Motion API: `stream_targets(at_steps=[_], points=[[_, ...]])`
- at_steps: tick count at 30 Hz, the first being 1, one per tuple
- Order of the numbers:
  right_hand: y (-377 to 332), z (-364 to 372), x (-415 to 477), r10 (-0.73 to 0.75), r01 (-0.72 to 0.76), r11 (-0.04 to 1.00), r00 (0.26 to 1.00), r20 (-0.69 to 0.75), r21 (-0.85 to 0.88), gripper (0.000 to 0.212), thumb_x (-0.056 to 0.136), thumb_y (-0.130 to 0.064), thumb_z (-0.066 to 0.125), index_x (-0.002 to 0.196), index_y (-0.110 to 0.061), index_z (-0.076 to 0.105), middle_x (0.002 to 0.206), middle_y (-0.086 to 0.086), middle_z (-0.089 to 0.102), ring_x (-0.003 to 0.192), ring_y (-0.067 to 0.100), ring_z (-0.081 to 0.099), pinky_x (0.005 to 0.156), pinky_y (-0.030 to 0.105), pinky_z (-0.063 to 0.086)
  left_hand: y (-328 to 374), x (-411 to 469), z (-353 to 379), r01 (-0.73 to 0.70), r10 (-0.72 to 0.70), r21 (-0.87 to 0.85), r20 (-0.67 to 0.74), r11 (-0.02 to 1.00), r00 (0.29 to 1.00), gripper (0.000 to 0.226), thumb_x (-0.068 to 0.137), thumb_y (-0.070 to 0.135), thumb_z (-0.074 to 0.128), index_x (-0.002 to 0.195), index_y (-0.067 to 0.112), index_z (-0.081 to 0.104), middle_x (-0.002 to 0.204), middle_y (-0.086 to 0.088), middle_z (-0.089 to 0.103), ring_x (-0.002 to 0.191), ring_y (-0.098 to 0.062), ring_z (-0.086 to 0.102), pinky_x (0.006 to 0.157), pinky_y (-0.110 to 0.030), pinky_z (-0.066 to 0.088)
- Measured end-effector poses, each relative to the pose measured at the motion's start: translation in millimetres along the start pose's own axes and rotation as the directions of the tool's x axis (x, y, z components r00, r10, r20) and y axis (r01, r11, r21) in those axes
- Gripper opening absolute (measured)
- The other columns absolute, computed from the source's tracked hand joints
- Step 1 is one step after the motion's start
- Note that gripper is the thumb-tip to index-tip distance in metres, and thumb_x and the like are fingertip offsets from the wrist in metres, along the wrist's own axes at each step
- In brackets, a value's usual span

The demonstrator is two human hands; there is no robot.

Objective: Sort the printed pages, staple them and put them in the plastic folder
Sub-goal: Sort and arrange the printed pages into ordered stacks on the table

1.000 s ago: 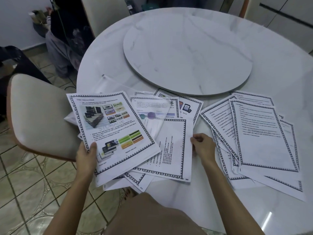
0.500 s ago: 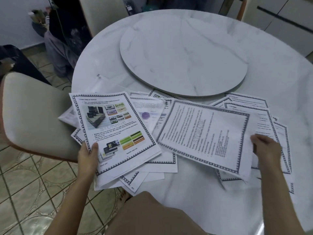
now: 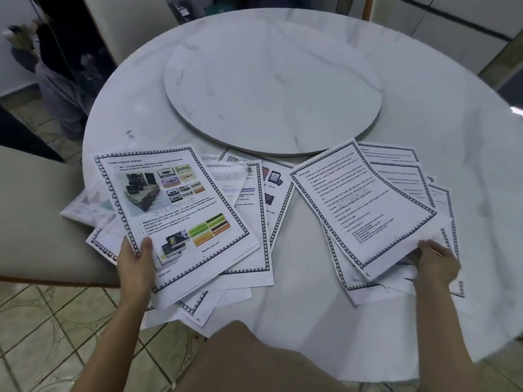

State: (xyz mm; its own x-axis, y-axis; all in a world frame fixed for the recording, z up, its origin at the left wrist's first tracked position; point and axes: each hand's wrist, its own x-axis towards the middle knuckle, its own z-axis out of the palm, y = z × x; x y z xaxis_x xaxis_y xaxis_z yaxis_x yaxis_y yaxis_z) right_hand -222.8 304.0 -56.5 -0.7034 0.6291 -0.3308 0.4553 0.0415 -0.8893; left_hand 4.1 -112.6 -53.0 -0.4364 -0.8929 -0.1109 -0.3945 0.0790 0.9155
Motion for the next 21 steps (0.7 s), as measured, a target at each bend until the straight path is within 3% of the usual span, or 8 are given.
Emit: stream_targets(at_steps=[2,5,7,10,15,17,19,21], points=[[0.7,-4.6,-11.6,0.003,-0.003,1.000,1.000,0.016,0.006,0.013,0.079,-0.011,0.066,0.074,-0.022,0.063,0.084,0.007,0.064,0.074,0.019,0.061,0.070,0.019,0.057,1.0,0.4,1.6,-0.009,0.009,0.007,-0.003,1.000,1.000,0.032,0.097,0.013,0.042,0.126,0.000,0.046,0.129,-0.018,0.053,0.119,-0.032,0.050,0.093,-0.033,0.036],[7.2,-10.8,-24.0,0.023,-0.023,1.000,0.992,0.128,0.001,0.014,0.082,-0.002,0.063,0.094,-0.008,0.063,0.064,0.003,0.068,0.047,0.007,0.060,0.043,0.010,0.049,2.3,1.8,1.8,-0.021,0.021,0.018,0.003,1.000,1.000,0.033,0.097,0.012,0.042,0.127,-0.001,0.045,0.131,-0.018,0.052,0.120,-0.031,0.049,0.094,-0.032,0.036],[12.4,-14.2,-36.6,0.068,-0.072,0.997,0.975,0.213,0.009,0.012,0.082,0.002,0.061,0.093,-0.001,0.062,0.053,0.000,0.067,0.040,0.004,0.060,0.043,0.013,0.050,2.0,2.5,1.5,-0.029,0.029,0.027,0.011,0.999,1.000,0.033,0.097,0.011,0.042,0.127,-0.002,0.046,0.131,-0.019,0.052,0.120,-0.032,0.049,0.093,-0.032,0.035],[24.1,-18.3,-53.4,0.124,-0.145,0.988,0.942,0.311,0.046,0.024,0.082,0.006,0.058,0.106,0.010,0.056,0.048,0.003,0.065,0.044,0.014,0.064,0.050,0.022,0.057,0.3,3.2,1.0,-0.028,0.027,0.042,0.017,0.999,0.999,0.033,0.097,0.010,0.041,0.126,-0.004,0.046,0.129,-0.021,0.053,0.119,-0.033,0.049,0.091,-0.031,0.035],[37.0,-28.9,-76.7,0.173,-0.171,0.985,0.937,0.304,-0.034,0.027,0.083,0.003,0.059,0.107,0.013,0.055,0.051,0.006,0.067,0.045,0.013,0.065,0.048,0.021,0.055,-1.4,6.1,-1.3,-0.007,0.006,0.032,0.033,0.999,0.999,0.033,0.098,0.011,0.041,0.127,-0.004,0.046,0.129,-0.020,0.053,0.118,-0.032,0.049,0.090,-0.031,0.035],[35.7,-35.5,-90.2,0.104,-0.073,0.987,0.971,0.215,-0.145,0.027,0.083,-0.003,0.062,0.106,0.011,0.058,0.055,0.010,0.067,0.047,0.014,0.065,0.047,0.017,0.053,-1.7,8.0,-3.3,-0.013,0.011,0.036,0.040,0.999,0.999,0.033,0.098,0.012,0.041,0.127,-0.003,0.045,0.129,-0.020,0.053,0.119,-0.032,0.049,0.090,-0.030,0.034],[31.0,-39.8,-105.6,-0.095,0.111,0.951,0.993,0.069,-0.287,0.028,0.085,-0.009,0.062,0.107,0.007,0.058,0.078,0.021,0.067,0.068,0.027,0.066,0.062,0.017,0.047,-1.0,9.6,-6.3,-0.023,0.021,0.046,0.045,0.999,0.999,0.033,0.097,0.011,0.041,0.126,-0.005,0.045,0.128,-0.023,0.053,0.118,-0.034,0.049,0.091,-0.034,0.037],[20.1,-36.6,-122.6,-0.273,0.264,0.895,0.962,0.027,-0.360,0.024,0.086,-0.007,0.059,0.106,0.006,0.058,0.098,0.025,0.065,0.088,0.034,0.061,0.073,0.018,0.036,0.5,11.8,-10.3,-0.024,0.022,0.060,0.043,0.998,0.999,0.032,0.097,0.010,0.041,0.124,-0.008,0.045,0.125,-0.025,0.053,0.116,-0.037,0.049,0.093,-0.040,0.039]])
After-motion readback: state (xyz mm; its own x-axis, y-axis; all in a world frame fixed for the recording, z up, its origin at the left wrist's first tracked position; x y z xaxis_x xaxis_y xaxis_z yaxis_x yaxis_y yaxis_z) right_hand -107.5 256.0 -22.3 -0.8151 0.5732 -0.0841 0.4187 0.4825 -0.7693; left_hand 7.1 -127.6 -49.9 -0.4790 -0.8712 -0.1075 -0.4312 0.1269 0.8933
